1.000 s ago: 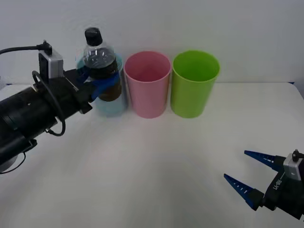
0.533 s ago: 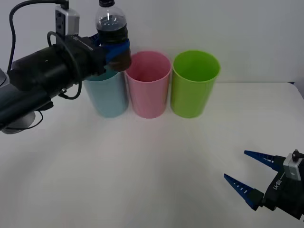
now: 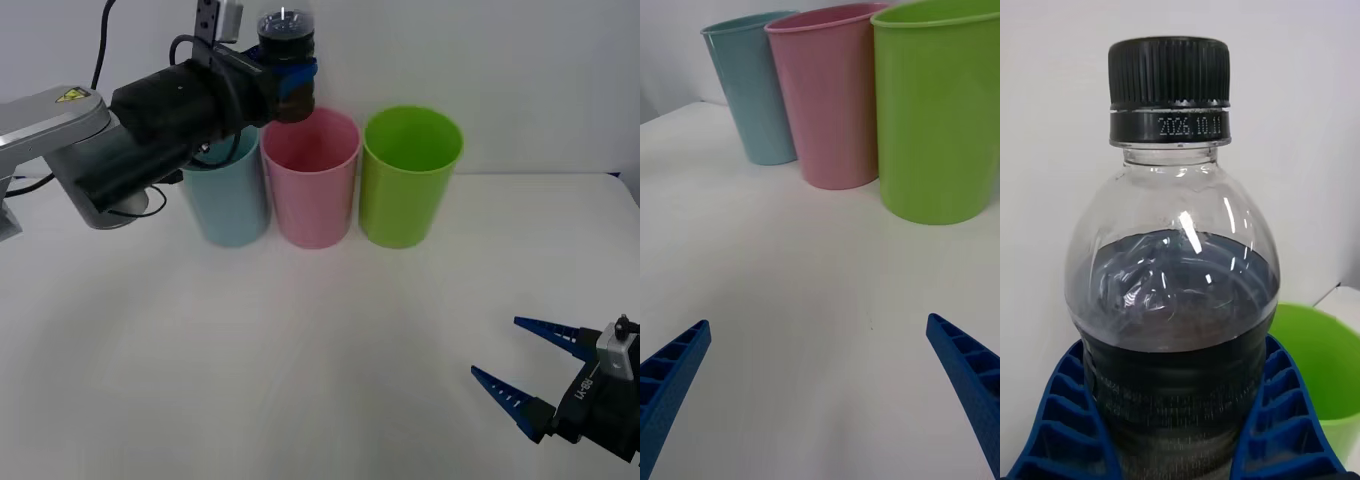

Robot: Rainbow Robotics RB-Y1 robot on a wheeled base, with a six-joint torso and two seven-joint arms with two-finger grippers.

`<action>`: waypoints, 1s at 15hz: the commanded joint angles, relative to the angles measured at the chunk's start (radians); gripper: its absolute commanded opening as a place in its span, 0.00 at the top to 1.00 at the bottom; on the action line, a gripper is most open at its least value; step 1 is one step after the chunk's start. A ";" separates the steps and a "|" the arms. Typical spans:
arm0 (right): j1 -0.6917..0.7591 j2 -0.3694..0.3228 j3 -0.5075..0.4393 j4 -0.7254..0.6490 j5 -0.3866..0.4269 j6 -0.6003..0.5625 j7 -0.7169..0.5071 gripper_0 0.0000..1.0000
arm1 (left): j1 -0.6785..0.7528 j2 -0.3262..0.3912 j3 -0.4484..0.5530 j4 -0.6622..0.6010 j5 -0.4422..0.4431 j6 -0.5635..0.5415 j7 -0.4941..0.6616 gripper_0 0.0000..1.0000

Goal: Grasp the object on the table and drop it into the matching bin: aluminum can to the light blue bin, PET bottle to the pink bin.

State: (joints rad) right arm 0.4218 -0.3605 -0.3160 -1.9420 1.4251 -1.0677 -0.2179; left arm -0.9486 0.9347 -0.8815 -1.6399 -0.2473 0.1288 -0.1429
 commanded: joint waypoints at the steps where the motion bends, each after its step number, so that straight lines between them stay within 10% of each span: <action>1: 0.000 0.000 0.000 0.000 0.000 0.000 0.000 0.00 | -0.044 -0.071 -0.019 0.106 -0.020 0.000 -0.010 1.00; 10: 0.000 0.000 0.000 0.000 0.000 0.000 0.000 0.00 | -0.056 -0.109 -0.019 0.166 -0.033 -0.009 -0.012 0.94; 13: 0.000 0.000 0.000 0.000 0.000 0.000 0.000 0.00 | -0.055 -0.082 -0.027 0.140 -0.032 -0.023 -0.018 0.00; 15: 0.000 0.000 0.000 0.000 0.000 0.000 0.000 0.00 | -0.055 -0.051 -0.042 0.109 -0.020 -0.026 -0.018 0.00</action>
State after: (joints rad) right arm 0.4218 -0.3605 -0.3160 -1.9420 1.4251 -1.0677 -0.2178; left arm -1.0035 0.8730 -0.9186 -1.5193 -0.2716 0.1037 -0.1609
